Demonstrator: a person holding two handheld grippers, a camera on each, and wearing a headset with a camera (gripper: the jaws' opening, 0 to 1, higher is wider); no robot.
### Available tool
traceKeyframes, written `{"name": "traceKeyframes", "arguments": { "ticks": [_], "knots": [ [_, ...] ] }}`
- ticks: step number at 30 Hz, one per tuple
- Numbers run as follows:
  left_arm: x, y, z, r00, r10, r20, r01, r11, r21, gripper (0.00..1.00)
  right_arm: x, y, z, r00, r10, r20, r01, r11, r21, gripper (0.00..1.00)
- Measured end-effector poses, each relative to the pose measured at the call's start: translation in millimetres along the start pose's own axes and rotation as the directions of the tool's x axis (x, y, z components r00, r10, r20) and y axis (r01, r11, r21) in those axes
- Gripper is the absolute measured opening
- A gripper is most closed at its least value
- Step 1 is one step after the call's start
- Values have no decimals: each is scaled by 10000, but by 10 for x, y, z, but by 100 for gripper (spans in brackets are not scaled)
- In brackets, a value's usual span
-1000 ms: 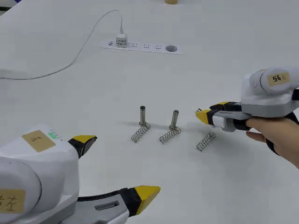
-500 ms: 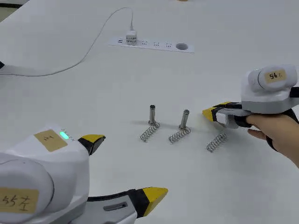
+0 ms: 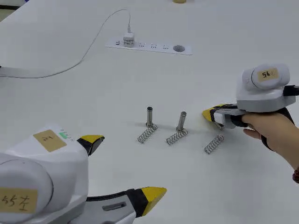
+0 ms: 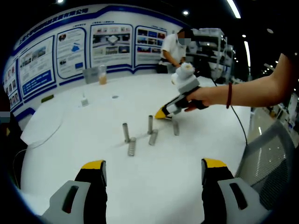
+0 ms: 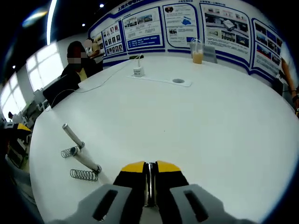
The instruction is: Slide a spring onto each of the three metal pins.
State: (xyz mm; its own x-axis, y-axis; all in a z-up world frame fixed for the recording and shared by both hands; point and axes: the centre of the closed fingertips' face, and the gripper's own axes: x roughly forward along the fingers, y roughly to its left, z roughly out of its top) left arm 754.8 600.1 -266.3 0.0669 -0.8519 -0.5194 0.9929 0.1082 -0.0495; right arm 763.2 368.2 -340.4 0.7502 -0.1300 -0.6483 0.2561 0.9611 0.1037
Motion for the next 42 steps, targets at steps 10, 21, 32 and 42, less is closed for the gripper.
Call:
{"name": "traceKeyframes", "arguments": {
  "ticks": [10, 21, 32, 42],
  "knots": [
    [-29, 36, 59, 9997, 199, 158, -200, 9998, 91, 86, -184, 68, 117, 9994, 225, 279, -225, 9997, 6, 8],
    [-59, 6, 102, 9991, 157, 382, -165, 9997, 191, 86, -383, 155, 138, 9989, 383, 271, -371, 9983, -439, 8],
    [-76, -29, 100, 9993, 74, 369, -88, 9992, 383, 84, -512, 217, 107, 9993, 344, 114, -330, 9940, -1041, 8],
    [-100, -16, 82, 9993, 166, 326, -180, 9989, 443, 83, -570, 274, 66, 9996, 246, -138, -265, 9872, -1571, 8]
  ]
}}
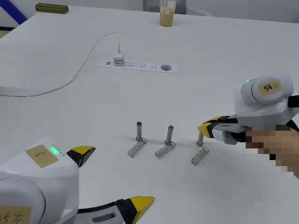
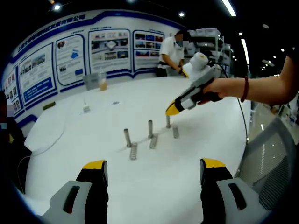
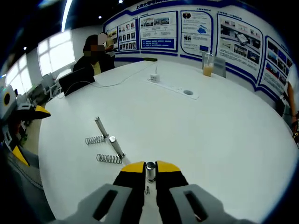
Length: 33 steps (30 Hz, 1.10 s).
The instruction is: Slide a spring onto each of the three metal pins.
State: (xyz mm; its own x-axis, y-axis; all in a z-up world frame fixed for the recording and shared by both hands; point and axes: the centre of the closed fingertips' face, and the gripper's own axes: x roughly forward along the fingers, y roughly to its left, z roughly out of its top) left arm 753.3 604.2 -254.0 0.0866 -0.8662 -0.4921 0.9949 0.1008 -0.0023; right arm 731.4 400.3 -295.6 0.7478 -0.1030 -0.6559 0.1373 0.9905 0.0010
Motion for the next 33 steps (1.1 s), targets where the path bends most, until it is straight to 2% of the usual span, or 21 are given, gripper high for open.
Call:
{"name": "traceKeyframes", "arguments": {
  "ticks": [5, 13, 18, 23, 27, 33],
  "knots": [
    [-13, 24, -1, 10000, 80, 3, -80, 10000, 8, 82, -35, -29, -47, 9993, -250, -278, 255, 9995, 185, 9],
    [-20, 36, -15, 9999, 129, -54, -129, 9999, -4, 80, -23, -43, -78, 9988, -178, -455, 197, 9989, 429, 9],
    [-24, 45, -26, 9997, 181, -133, -181, 9998, 35, 79, -27, -48, -92, 9988, -168, -450, 211, 9950, 977, 9],
    [-22, 56, -34, 9997, 192, -177, -191, 9998, 68, 78, -38, -32, -110, 9988, -132, -478, 184, 9938, 1100, 12],
    [-9, 82, -38, 9995, 243, -197, -242, 9997, 98, 76, -66, -13, -106, 9995, -115, -302, 154, 9911, 1321, 18],
    [57, 169, -28, 9996, 210, -200, -212, 9997, -106, 71, -135, 30, -38, 9995, -5, 321, -45, 9878, 1556, 25]
  ]
}}
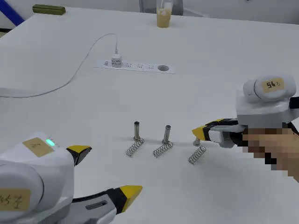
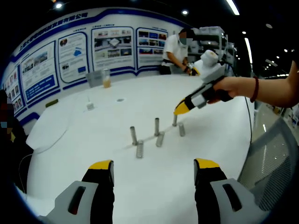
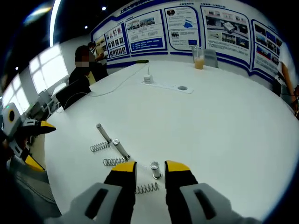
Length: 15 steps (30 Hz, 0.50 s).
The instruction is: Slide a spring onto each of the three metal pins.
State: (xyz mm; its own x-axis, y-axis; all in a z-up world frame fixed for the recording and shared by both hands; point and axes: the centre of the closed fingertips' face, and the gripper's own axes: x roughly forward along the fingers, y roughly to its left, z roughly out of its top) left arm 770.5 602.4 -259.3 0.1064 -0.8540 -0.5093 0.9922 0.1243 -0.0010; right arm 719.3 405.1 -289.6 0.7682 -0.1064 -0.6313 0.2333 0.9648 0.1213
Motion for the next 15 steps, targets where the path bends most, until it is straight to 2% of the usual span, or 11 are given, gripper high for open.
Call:
{"name": "traceKeyframes", "arguments": {
  "ticks": [5, 11, 15],
  "knots": [
    [73, 76, 17, 9999, 38, -118, -36, 9997, 232, 69, -68, 35, 40, 9987, 164, 483, -165, 9999, 25, 30],
    [201, 138, -1, 9995, -46, -306, 57, 9994, 339, 65, -168, 89, 115, 9910, 521, 1235, -532, 9986, 49, 37],
    [273, 193, 28, 9998, 8, -189, 2, 9985, 543, 59, -223, 125, 129, 9863, 671, 1507, -668, 9977, -70, 43]
  ]
}}
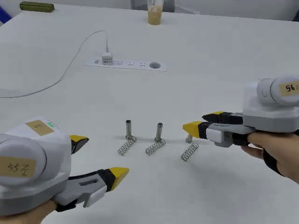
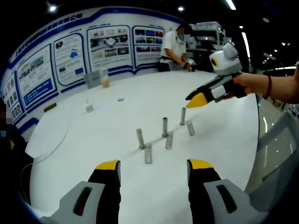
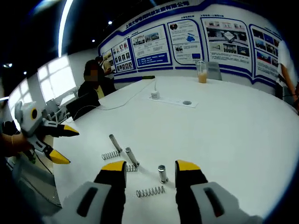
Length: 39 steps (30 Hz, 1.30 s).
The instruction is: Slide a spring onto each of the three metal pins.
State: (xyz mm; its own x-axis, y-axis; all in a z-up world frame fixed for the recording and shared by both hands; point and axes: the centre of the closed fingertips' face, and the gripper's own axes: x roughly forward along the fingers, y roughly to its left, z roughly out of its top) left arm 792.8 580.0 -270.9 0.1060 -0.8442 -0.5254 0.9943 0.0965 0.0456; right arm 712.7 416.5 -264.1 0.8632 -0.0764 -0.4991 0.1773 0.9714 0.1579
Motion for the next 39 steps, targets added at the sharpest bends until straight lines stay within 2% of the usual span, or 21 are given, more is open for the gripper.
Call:
{"name": "traceKeyframes", "arguments": {
  "ticks": [4, 7, 8, 11, 16, 20, 27, 32, 39],
  "knots": [
    [83, 32, 26, 10000, 6, 40, -6, 10000, 96, 55, -53, 46, 33, 9992, 149, 377, -150, 9999, 16, 46],
    [149, 47, 4, 10000, -26, -57, 27, 9999, 137, 53, -92, 104, 50, 9976, 319, 618, -314, 9995, -84, 49],
    [176, 56, -17, 9999, -21, -155, 24, 9999, 152, 52, -105, 155, 47, 9964, 558, 643, -534, 9978, -387, 50],
    [238, 63, -61, 9996, -95, -261, 101, 9997, 225, 49, -134, 212, 20, 9959, 727, 537, -686, 9948, -747, 55],
    [356, 72, -142, 9984, -251, -506, 263, 9994, 225, 45, -190, 280, 1, 9931, 937, 701, -884, 9933, -741, 58],
    [449, 103, -214, 9969, -314, -723, 332, 9992, 241, 42, -206, 312, -61, 9926, 1048, 606, -992, 9911, -882, 61],
    [585, 111, -264, 9946, -497, -912, 515, 9985, 173, 38, -255, 364, -135, 9904, 1213, 667, -1170, 9910, -651, 67],
    [674, 82, -304, 9928, -712, -963, 704, 9974, -118, 34, -298, 400, -208, 9896, 1251, 710, -1222, 9916, -433, 69],
    [760, 91, -367, 9932, -711, -918, 654, 9958, -635, 27, -328, 388, -293, 9904, 1185, 714, -1193, 9928, 73, 69]
  ]
}}
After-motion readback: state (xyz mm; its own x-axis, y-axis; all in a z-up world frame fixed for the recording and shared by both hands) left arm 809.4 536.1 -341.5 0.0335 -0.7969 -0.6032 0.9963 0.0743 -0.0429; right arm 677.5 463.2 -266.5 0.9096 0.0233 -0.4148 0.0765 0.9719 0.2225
